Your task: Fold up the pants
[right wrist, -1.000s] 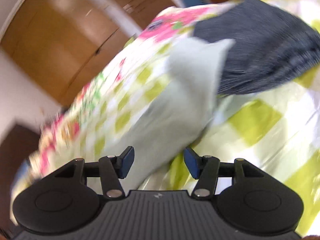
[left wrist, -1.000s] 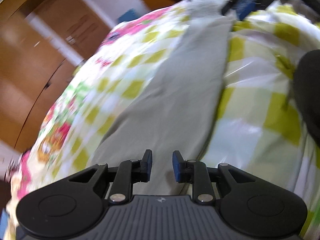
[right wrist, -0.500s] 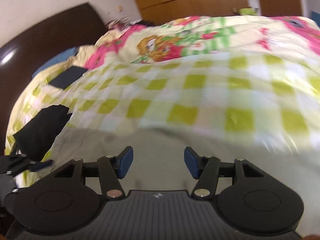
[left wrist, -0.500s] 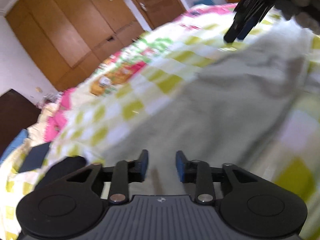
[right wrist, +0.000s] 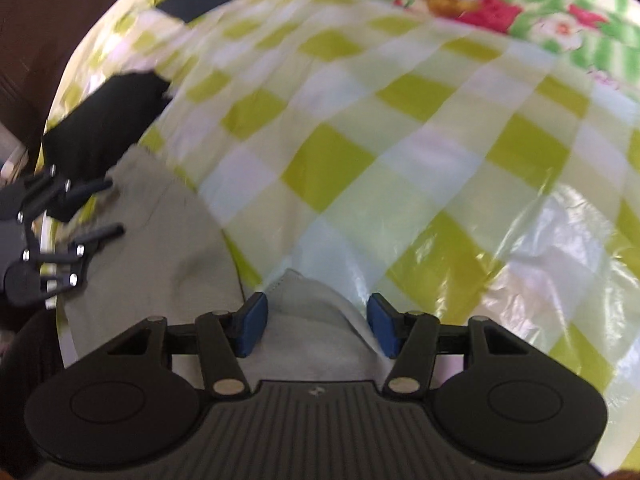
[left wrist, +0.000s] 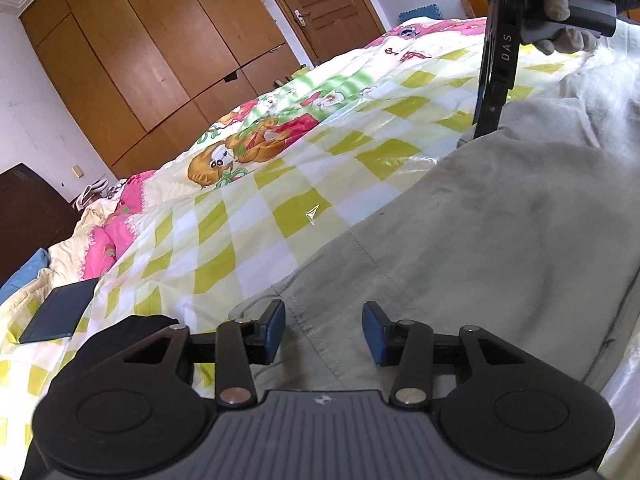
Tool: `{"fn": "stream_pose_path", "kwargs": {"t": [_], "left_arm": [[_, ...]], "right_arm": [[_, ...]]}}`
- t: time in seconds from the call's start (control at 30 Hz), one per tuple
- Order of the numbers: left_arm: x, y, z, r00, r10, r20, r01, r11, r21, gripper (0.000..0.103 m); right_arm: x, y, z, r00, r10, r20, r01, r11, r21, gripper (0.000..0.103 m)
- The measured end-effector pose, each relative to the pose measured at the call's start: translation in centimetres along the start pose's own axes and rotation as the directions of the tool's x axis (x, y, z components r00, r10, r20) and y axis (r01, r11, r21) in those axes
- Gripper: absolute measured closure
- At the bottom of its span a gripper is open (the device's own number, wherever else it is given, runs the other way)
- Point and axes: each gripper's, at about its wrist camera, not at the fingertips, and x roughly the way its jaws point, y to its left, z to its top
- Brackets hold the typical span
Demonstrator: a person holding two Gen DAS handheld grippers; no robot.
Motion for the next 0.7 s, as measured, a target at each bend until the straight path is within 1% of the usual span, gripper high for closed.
{"fn": "stream_pose_path", "kwargs": {"t": [0.03,0.07,0.1,0.17,0.23,0.3,0.37,0.4,0.43,0.47,0.5,0.53,0.57,0.63,0.7], "left_arm": [[0.1,0.0,-0.1,1.000,-0.002,0.000,0.002,1.000,0.003,0.045],[0.2,0.0,-0.1,1.000,-0.002,-0.001,0.002,1.000,0.006,0.045],[0.4,0.1,-0.2,1.000,0.000,-0.001,0.000,1.000,0.006,0.045],[0.4,0.1,-0.4,1.000,0.003,-0.002,-0.003,1.000,0.002,0.045],[0.3,0.1,-0.4,1.000,0.010,0.003,-0.010,1.000,-0.006,0.045],[0.4,0.4,-0.6,1.000,0.021,0.009,-0.021,0.999,-0.032,0.045],[0.6,0.4,-0.8,1.000,0.029,-0.002,-0.029,0.997,-0.070,0.044],[0.8,0.3,-1.1,0.999,0.035,-0.012,-0.036,0.997,-0.074,0.044],[1.0,0.0,-1.3,0.999,0.043,-0.022,-0.044,0.997,-0.068,0.044],[1.0,-0.3,-1.5,0.998,0.054,-0.032,-0.056,0.997,-0.059,0.044],[0.8,-0.5,-1.7,0.997,0.071,-0.033,-0.072,0.996,-0.047,0.044],[0.5,-0.7,-1.8,0.996,0.087,-0.034,-0.089,0.995,-0.036,0.044],[0.2,-0.7,-1.8,0.994,0.103,-0.036,-0.104,0.994,-0.033,0.044],[-0.5,-0.4,-2.1,0.989,0.140,-0.047,-0.142,0.989,-0.038,0.044],[-1.3,0.2,-2.6,0.987,0.153,-0.054,-0.156,0.986,-0.061,0.044]], "right_arm": [[0.0,0.1,0.0,1.000,0.012,-0.008,-0.012,1.000,0.023,0.084],[0.0,0.3,0.0,1.000,0.020,-0.009,-0.020,0.999,0.035,0.091],[-0.3,0.8,-0.2,1.000,0.015,-0.004,-0.015,0.999,0.031,0.092],[-1.2,1.9,-0.5,1.000,-0.004,0.023,0.004,1.000,0.021,0.096],[-2.9,2.4,-0.8,0.995,-0.016,0.101,0.009,0.998,0.067,0.097],[-4.7,1.8,-1.0,0.977,-0.053,0.205,0.020,0.987,0.160,0.097],[-5.8,0.4,-1.3,0.946,-0.137,0.294,0.049,0.956,0.288,0.101],[-5.8,-0.3,-1.5,0.931,-0.189,0.313,0.078,0.939,0.334,0.101],[-5.4,-0.9,-1.7,0.914,-0.252,0.317,0.120,0.916,0.382,0.100],[-4.8,-1.6,-1.9,0.905,-0.308,0.293,0.161,0.887,0.434,0.097],[-4.1,-2.0,-2.0,0.905,-0.345,0.250,0.201,0.864,0.462,0.097],[-3.9,-1.7,-2.2,0.896,-0.378,0.234,0.236,0.851,0.469,0.096],[-4.0,-0.9,-2.3,0.889,-0.383,0.251,0.242,0.858,0.453,0.095],[-4.5,2.1,-2.0,0.879,-0.368,0.302,0.242,0.892,0.382,0.094],[-4.7,5.9,-1.7,0.867,-0.350,0.354,0.265,0.927,0.266,0.092]]}}
